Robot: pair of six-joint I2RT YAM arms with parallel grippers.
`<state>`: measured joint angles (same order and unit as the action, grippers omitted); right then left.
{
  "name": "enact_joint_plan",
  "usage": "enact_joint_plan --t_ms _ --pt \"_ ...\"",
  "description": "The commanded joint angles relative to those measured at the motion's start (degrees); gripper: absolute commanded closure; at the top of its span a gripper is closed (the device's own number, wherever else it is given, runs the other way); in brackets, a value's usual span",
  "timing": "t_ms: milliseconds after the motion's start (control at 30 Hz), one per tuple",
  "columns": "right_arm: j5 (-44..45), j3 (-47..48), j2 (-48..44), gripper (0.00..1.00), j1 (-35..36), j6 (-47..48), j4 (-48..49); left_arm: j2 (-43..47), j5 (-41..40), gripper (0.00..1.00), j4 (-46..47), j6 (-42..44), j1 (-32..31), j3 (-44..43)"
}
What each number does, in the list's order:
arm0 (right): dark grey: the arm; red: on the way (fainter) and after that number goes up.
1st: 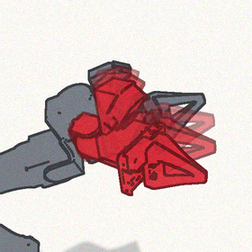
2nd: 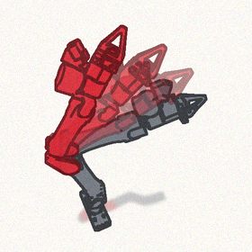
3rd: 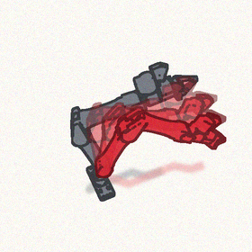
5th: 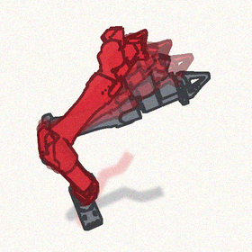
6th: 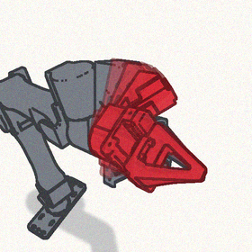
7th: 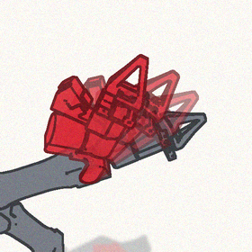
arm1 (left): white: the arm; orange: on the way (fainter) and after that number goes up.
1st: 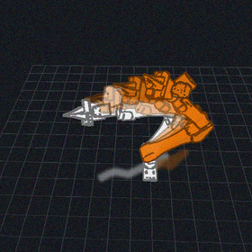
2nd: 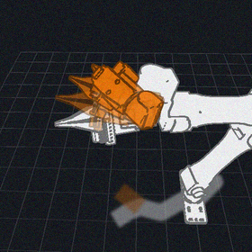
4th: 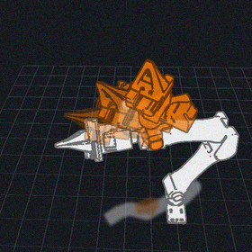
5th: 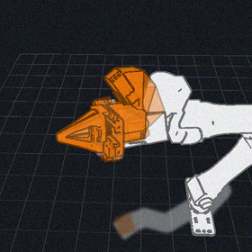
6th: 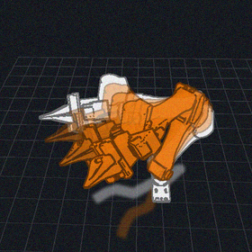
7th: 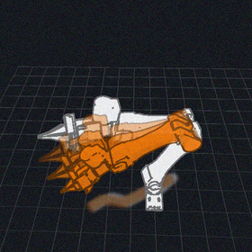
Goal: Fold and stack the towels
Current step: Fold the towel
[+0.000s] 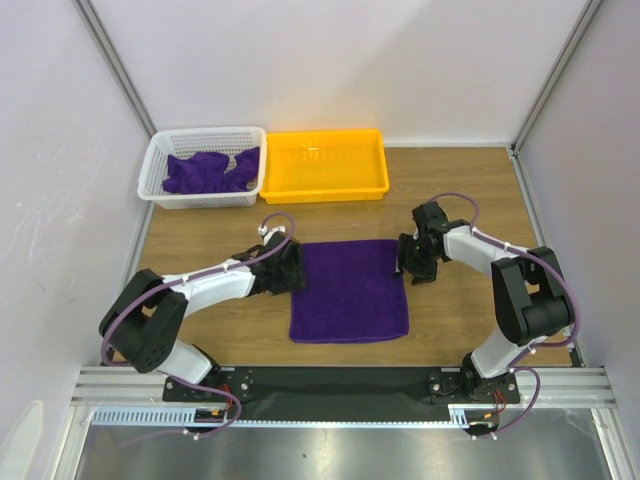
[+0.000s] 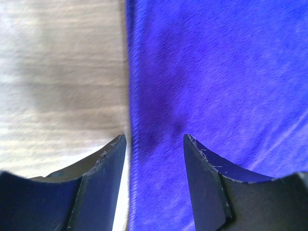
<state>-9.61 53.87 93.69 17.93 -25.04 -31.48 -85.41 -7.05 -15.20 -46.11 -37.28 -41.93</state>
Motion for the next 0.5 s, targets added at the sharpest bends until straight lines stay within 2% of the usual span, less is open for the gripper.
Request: enact_joint_plan --t_ms 0,467 --pt "0.82 -1.92 -1.67 0.39 0.96 -0.89 1.33 1.82 -1.91 0.42 -4.92 -0.56 -0.25 2.03" --pt "4.68 -7.02 -3.51 0.5 3.07 -2.56 4.68 0.07 -2.36 0.45 -3.87 -0.92 -1.75 2.73"
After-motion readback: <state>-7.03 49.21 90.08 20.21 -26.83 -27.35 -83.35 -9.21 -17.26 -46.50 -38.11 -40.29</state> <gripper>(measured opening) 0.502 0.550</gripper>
